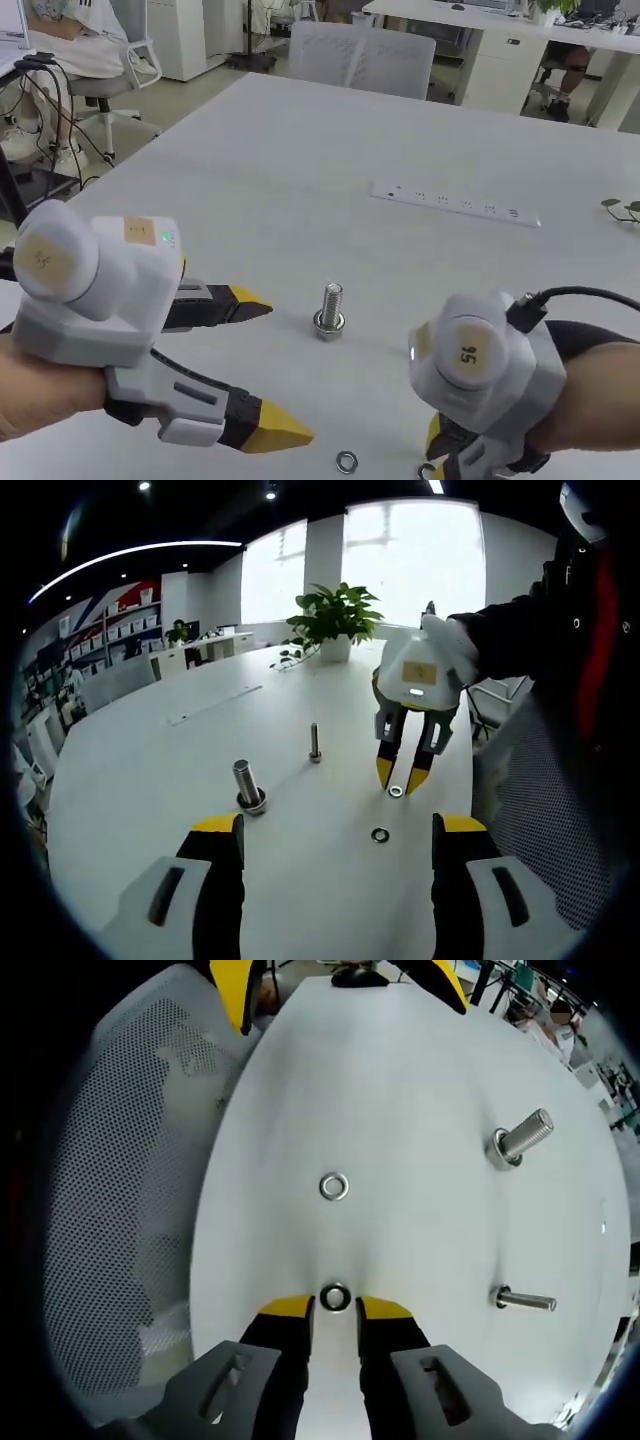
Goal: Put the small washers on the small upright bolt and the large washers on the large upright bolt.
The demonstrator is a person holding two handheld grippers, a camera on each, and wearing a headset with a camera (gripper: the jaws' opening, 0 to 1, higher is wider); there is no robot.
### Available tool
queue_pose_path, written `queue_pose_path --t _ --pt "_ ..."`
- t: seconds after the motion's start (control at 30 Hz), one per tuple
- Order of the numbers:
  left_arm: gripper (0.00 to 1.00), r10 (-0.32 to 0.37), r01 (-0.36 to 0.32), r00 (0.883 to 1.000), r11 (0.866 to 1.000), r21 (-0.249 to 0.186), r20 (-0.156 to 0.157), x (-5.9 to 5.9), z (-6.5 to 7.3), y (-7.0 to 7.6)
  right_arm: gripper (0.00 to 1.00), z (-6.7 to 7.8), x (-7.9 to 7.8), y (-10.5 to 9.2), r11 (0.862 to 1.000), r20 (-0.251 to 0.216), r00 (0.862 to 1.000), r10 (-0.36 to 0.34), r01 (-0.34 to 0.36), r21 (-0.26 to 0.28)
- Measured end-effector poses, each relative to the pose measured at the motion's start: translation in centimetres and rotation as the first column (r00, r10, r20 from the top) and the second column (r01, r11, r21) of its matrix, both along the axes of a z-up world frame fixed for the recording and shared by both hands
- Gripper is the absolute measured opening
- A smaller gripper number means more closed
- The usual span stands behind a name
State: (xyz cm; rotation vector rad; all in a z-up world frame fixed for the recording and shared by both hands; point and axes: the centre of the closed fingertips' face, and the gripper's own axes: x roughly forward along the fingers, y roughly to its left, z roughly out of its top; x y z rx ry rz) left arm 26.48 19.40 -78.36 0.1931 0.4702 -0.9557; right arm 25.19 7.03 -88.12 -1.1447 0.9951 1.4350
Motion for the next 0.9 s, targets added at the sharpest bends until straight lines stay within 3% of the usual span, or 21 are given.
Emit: queue_pose_path --t 0.33,0.9 --pt "0.76 0.002 -0.002 1.000 1.000 -0.007 0.004 -0.05 0.01 -0.05 0.17 -0.07 0.08 -0.07 1.000 0.030 0.999 0.017 -0.017 -0.007" --pt "0.77 -0.011 0.011 1.000 1.000 -0.015 -0.007 -0.31 -0.30 -0.27 0.14 -0.06 -0.02 -0.04 1.000 0.023 1.000 -0.002 0.002 0.005"
